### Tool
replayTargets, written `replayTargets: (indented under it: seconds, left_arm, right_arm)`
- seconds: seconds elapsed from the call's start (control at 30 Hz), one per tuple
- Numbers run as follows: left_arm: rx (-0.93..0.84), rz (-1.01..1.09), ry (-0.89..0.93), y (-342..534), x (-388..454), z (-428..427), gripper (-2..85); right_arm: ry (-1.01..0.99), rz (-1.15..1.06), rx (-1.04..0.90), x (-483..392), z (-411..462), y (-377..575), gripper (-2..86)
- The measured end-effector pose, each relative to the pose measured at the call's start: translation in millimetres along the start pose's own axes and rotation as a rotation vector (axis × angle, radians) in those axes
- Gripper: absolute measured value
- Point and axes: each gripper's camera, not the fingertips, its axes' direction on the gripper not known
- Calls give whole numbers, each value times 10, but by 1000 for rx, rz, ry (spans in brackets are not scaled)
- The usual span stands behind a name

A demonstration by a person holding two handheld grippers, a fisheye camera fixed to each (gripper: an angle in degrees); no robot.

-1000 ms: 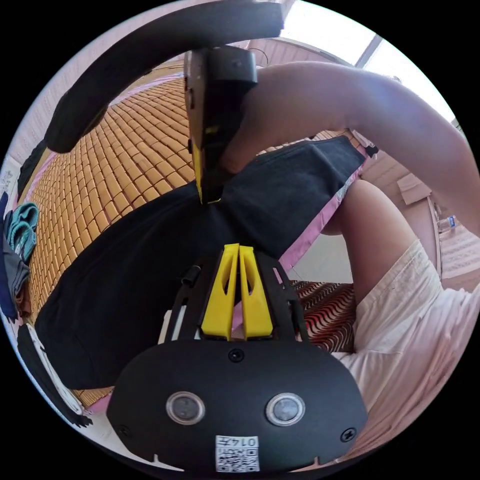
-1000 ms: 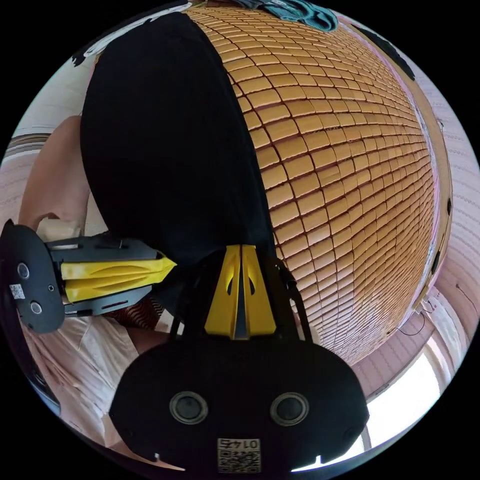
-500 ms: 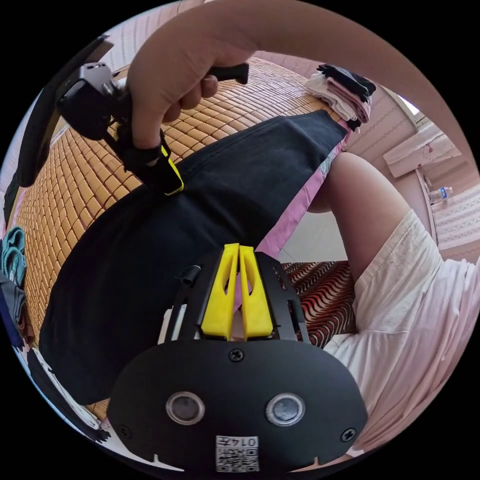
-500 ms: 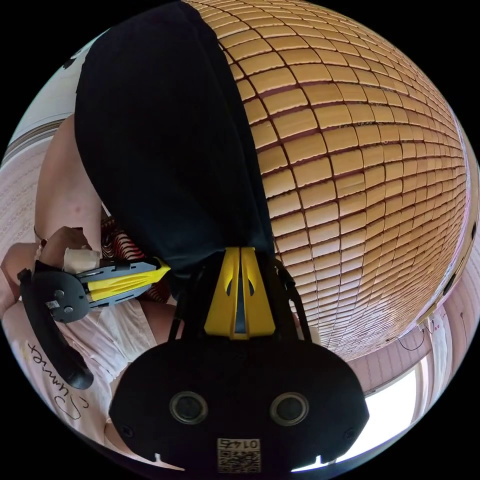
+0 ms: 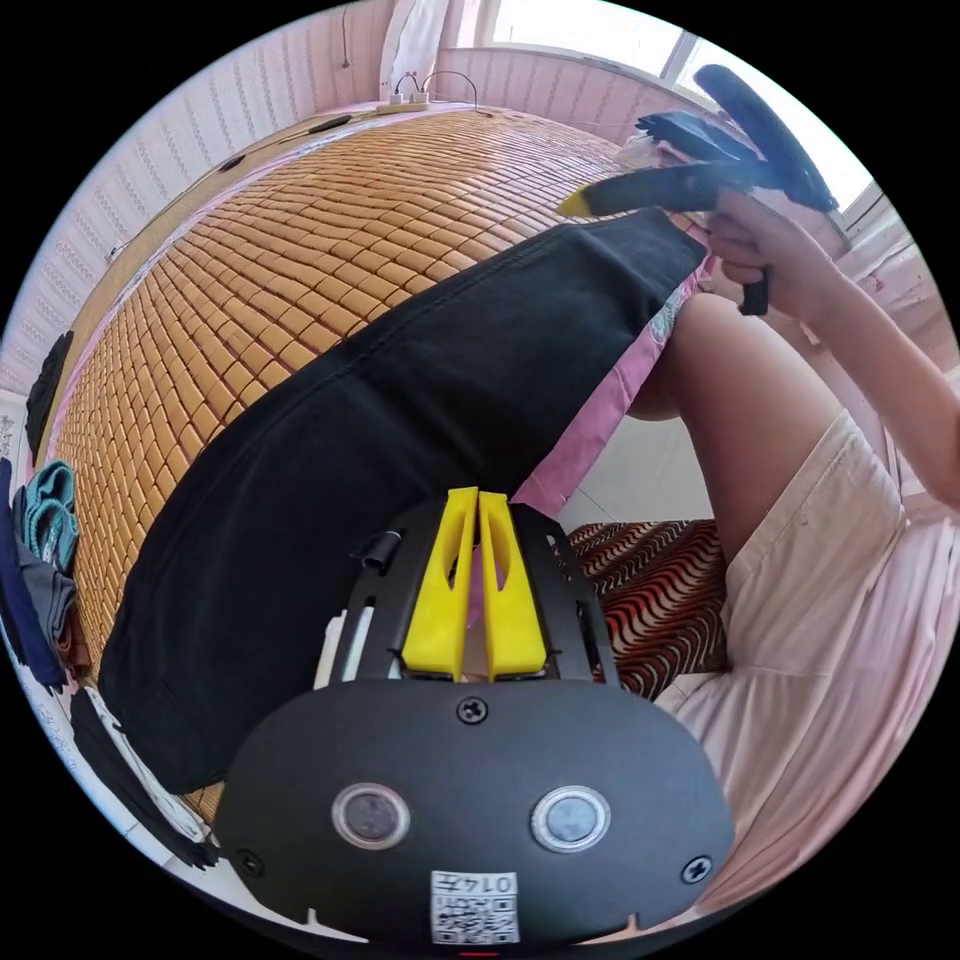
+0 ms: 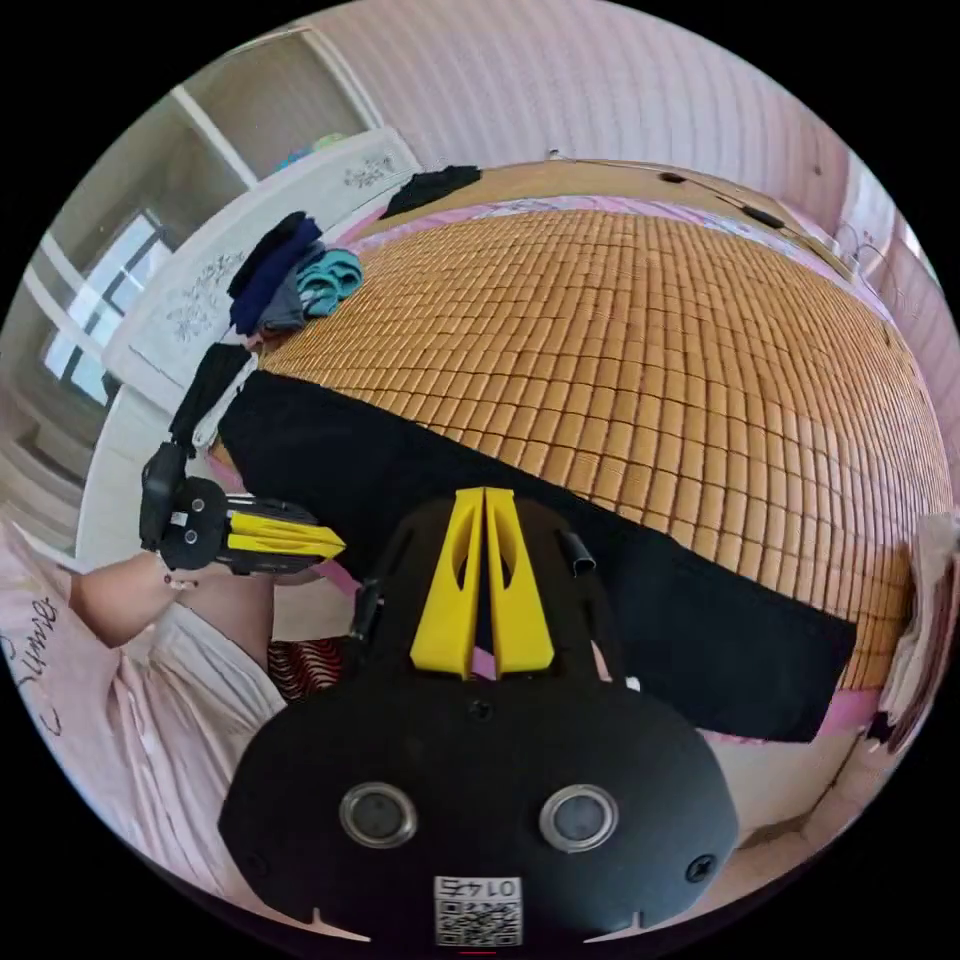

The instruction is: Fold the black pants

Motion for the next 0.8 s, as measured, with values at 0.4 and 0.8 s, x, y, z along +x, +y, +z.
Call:
replayTargets:
  seconds: [0.4,0.8]
  left_arm:
    - [66,-1,17,-73,264,116,56]
    - [19,42,-123,-136,457,448,56]
  right_arm:
    - [72,722,110,2749,198,2349,150]
    - [-114,606,357,3283,120,3264,52]
